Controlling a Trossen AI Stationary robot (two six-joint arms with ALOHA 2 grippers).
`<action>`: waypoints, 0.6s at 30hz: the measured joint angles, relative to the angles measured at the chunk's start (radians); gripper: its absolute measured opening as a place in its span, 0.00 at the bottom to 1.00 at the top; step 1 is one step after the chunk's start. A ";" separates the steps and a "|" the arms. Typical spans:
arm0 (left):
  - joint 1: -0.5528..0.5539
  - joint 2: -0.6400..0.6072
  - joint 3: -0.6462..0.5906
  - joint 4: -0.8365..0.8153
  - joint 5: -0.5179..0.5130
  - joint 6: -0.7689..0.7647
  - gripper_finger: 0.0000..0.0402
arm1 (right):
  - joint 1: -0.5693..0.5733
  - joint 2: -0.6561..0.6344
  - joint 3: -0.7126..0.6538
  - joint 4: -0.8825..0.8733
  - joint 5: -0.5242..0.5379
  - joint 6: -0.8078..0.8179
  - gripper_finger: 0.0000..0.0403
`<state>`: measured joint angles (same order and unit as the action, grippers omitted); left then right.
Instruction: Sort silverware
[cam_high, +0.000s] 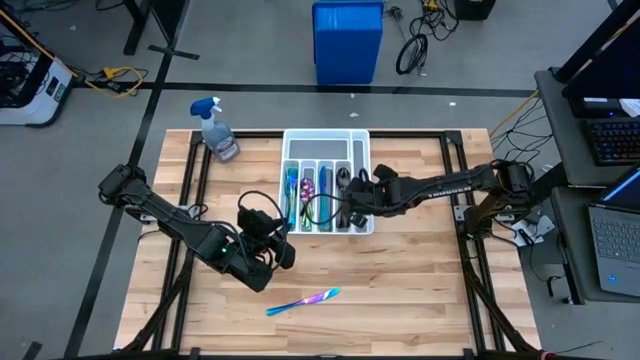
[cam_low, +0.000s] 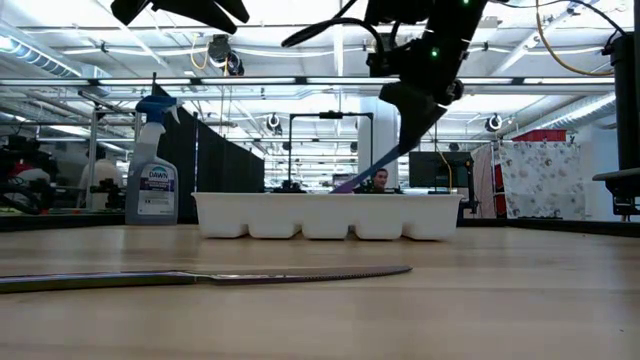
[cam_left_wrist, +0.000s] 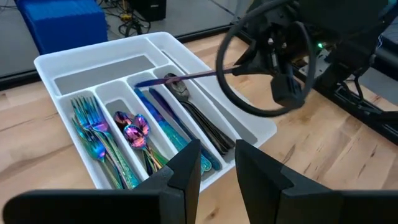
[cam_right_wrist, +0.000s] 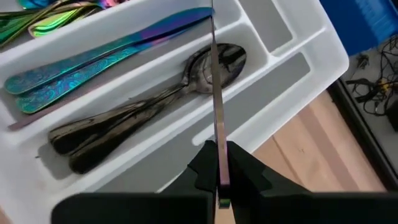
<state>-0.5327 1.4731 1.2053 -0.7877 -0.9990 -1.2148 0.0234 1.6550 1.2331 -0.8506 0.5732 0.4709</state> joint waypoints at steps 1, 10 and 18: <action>0.000 0.000 0.000 0.000 0.002 0.000 0.21 | -0.003 0.000 0.000 0.003 0.000 -0.005 0.02; 0.000 0.000 0.000 -0.001 0.010 0.000 0.21 | -0.004 0.000 0.000 0.075 -0.041 -0.025 0.02; 0.000 0.000 0.000 -0.001 0.010 0.000 0.21 | -0.004 0.000 -0.001 0.134 -0.055 -0.041 0.03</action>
<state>-0.5331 1.4731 1.2053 -0.7887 -0.9894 -1.2148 0.0189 1.6550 1.2324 -0.7164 0.5177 0.4299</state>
